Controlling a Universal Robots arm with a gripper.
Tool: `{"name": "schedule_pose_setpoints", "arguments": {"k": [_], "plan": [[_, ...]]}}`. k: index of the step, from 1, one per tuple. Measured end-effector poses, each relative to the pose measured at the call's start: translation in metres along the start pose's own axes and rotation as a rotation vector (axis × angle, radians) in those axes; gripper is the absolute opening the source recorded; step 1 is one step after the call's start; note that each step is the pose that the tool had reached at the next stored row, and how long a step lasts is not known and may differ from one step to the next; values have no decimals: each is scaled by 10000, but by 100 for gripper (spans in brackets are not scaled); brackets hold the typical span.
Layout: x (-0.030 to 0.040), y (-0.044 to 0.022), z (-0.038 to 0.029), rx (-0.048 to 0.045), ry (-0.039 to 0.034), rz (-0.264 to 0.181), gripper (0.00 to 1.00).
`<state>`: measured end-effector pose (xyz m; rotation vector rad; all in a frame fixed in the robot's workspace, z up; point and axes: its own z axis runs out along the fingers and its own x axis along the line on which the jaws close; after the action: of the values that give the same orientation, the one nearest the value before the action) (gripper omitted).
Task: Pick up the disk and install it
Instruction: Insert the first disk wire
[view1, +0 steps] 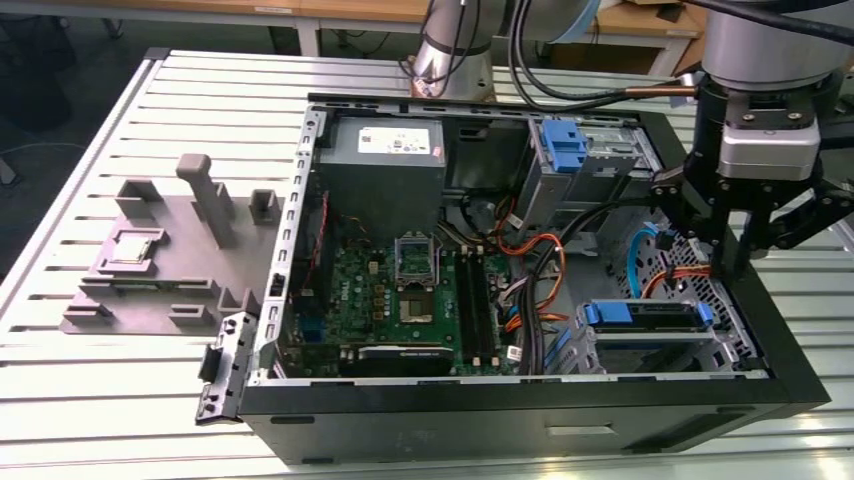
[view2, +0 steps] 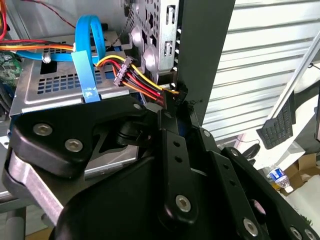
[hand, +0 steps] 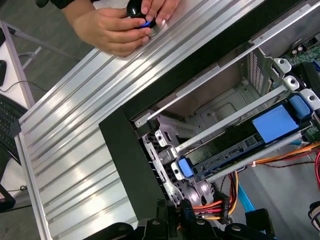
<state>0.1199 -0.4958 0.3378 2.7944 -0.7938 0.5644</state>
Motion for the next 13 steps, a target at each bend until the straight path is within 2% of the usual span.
{"name": "schedule_pose_setpoints", "arguments": {"k": [4,11,13], "plan": [[0,-1,0,106,-55,41,25],[10,2,-24,154,11,68,25],[10,1,-23,195,27,87,25]]}}
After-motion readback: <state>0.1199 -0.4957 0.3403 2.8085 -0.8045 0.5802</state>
